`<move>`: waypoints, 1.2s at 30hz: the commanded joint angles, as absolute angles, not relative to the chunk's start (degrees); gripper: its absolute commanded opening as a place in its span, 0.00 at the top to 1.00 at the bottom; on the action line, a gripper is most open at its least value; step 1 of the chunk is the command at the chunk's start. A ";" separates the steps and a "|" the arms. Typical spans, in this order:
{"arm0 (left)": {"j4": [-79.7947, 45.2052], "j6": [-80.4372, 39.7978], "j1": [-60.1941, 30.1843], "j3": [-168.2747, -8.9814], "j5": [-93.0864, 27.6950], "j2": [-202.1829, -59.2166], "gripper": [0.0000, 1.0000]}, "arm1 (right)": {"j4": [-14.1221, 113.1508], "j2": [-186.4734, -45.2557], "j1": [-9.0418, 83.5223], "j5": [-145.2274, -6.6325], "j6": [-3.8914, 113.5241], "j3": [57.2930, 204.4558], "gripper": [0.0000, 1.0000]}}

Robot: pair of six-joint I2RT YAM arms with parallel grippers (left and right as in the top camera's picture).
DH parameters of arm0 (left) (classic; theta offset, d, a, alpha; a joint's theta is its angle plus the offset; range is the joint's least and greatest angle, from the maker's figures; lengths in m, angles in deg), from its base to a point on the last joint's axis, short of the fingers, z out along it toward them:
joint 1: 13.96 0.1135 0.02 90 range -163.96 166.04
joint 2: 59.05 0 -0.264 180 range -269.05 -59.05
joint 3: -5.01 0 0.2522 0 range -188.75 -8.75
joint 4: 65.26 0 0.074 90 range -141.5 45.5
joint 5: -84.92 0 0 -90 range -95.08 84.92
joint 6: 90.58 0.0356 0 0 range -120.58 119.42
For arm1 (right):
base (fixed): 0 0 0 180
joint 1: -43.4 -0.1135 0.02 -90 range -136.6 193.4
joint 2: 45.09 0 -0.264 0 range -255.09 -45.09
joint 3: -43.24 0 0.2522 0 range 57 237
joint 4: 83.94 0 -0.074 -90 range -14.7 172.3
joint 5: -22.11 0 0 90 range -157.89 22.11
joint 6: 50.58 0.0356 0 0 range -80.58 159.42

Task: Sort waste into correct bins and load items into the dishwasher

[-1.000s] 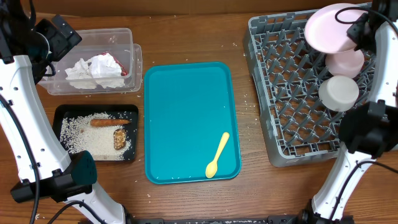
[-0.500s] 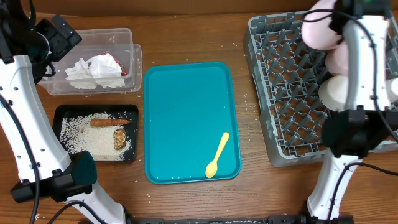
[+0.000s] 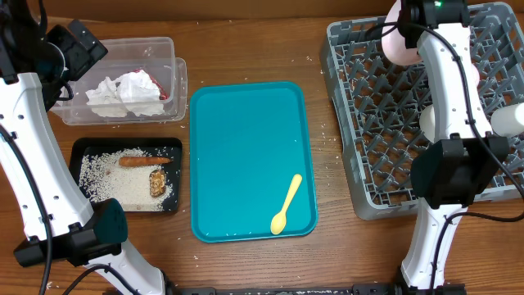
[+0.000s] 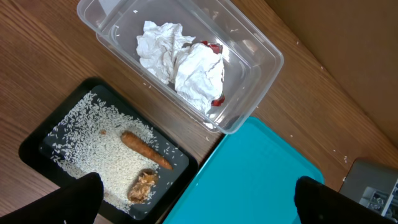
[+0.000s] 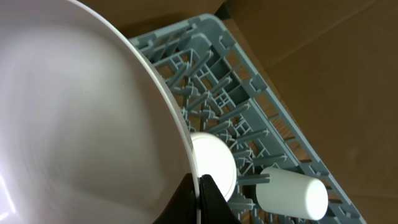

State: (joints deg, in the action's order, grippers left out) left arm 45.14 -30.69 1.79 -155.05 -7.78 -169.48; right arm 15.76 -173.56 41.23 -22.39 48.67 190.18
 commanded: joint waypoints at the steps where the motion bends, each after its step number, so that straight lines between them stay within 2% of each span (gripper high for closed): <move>1: 45.18 -31.46 1.38 -155.16 -7.01 -169.66 0.00 | 16.91 -173.16 41.49 -23.70 46.38 188.39 0.96; 6: 45.18 -31.46 1.40 -155.16 -6.99 -169.66 0.00 | 19.21 -173.16 41.29 -24.03 41.88 186.60 0.96; 15: 45.18 -31.46 1.40 -155.16 -6.99 -169.66 0.00 | 19.23 -172.79 40.70 -27.09 41.51 185.75 0.96; 16: 45.18 -31.46 1.40 -155.16 -6.99 -169.66 0.00 | 19.17 -172.35 40.33 -29.41 41.51 185.75 0.93; 17: 45.18 -31.46 1.40 -155.16 -6.99 -169.66 0.00 | 18.99 -172.05 40.18 -30.41 41.51 185.75 0.88; 19: 45.16 -31.46 1.40 -155.16 -6.99 -169.66 0.00 | 18.40 -171.35 40.09 -31.48 41.55 185.75 0.59; 20: 45.18 -31.46 1.40 -155.16 -6.99 -169.66 0.00 | 17.75 -170.67 40.09 -32.12 41.64 185.75 0.16; 21: 45.18 -31.46 1.40 -155.16 -6.99 -169.66 0.00 | 17.05 -169.97 40.09 -32.03 42.58 185.75 0.00; 25: 45.18 -31.46 1.40 -155.16 -6.99 -169.66 0.00 | 13.72 -166.89 40.09 -32.58 47.56 186.42 0.00; 28: 45.18 -31.46 1.40 -155.16 -6.99 -169.66 0.00 | 8.87 -163.33 40.09 -40.03 51.47 188.30 0.00; 30: 45.18 -31.46 1.40 -155.16 -6.99 -169.66 0.00 | 6.40 -160.86 40.09 -50.43 51.43 188.65 0.00; 31: 45.18 -31.46 1.40 -155.16 -7.01 -169.66 0.00 | 3.84 -158.80 40.09 -61.97 51.43 188.65 0.00; 34: 45.18 -31.46 1.40 -155.16 -6.99 -169.66 0.00 | -0.81 -156.22 40.09 -80.36 51.21 188.65 0.00; 36: 45.18 -31.46 1.40 -155.16 -6.99 -169.66 0.00 | -4.53 -155.81 39.81 -88.22 51.25 188.65 0.05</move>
